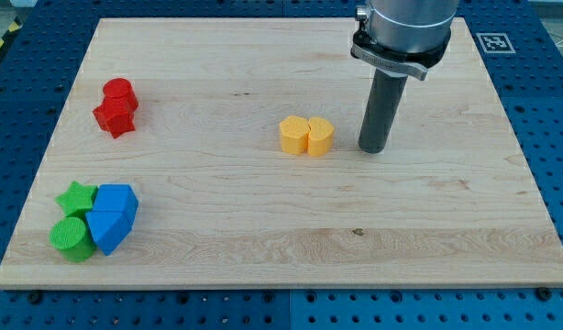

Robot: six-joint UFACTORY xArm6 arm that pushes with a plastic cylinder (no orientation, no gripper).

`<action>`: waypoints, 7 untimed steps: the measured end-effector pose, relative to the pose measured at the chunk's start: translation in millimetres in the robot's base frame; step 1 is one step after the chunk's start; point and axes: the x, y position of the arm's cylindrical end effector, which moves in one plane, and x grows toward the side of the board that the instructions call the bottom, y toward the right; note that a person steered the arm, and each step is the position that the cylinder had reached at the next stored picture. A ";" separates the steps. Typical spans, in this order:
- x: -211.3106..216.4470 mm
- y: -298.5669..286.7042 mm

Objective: Push the yellow heart along with yellow hexagon towards center left

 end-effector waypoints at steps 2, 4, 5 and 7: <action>0.0 -23.3; 0.0 -62.5; 0.0 -85.2; -1.6 -134.9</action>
